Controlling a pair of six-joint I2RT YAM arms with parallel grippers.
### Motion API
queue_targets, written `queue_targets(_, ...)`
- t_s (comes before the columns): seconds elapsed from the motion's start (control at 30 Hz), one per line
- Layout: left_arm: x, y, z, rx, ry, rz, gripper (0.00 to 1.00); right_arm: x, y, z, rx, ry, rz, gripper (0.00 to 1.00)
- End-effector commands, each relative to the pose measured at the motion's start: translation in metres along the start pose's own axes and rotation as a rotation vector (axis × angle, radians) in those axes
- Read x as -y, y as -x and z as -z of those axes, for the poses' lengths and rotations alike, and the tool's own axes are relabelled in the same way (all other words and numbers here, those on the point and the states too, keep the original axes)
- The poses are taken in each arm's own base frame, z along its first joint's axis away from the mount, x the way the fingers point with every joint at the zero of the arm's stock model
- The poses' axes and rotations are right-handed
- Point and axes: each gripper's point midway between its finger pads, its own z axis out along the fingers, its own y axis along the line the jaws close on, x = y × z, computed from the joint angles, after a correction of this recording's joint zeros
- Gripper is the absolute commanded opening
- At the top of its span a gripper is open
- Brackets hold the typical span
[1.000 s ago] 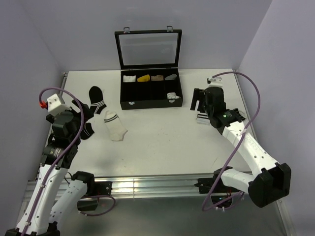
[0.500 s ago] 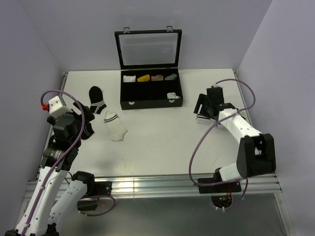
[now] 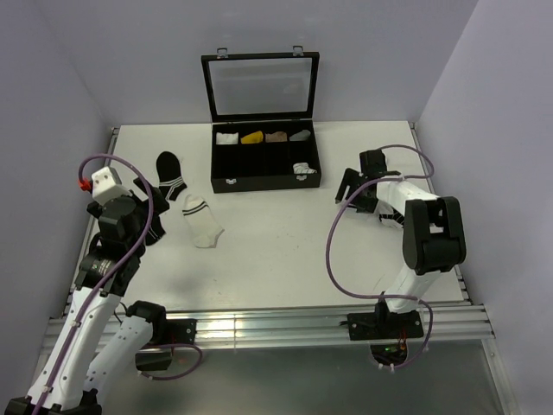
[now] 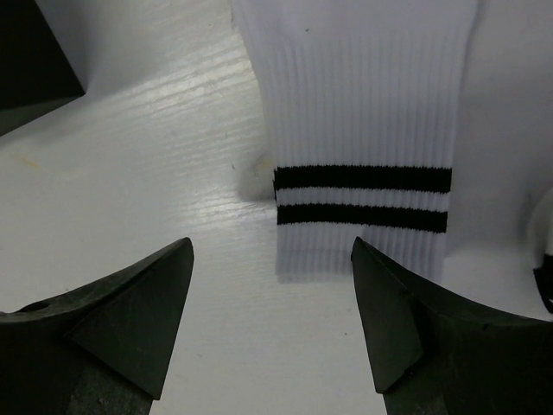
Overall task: Roll the socks
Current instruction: Move the sock to the center of the board.
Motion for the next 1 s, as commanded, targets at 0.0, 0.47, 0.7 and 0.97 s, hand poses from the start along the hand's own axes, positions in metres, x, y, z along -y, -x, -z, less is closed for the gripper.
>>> queue_targets(0.0,0.002,0.007,0.000,0.026,-0.007,-0.010,0.94,-0.013,-0.010,0.004,-0.046,0.068,-0.022,0.81)
queue_targets(0.47,0.003,0.009,0.005,0.036,-0.024,0.000,0.94,-0.118,-0.160,0.045,-0.308,0.305,0.079,0.79)
queue_targets(0.7,0.003,0.010,0.005,0.039,-0.027,0.002,0.94,-0.213,-0.183,0.084,-0.231,0.415,0.338,0.79)
queue_targets(0.97,0.023,-0.006,0.001,-0.032,-0.116,0.001,0.94,-0.193,-0.135,0.083,0.015,0.243,0.508,0.76)
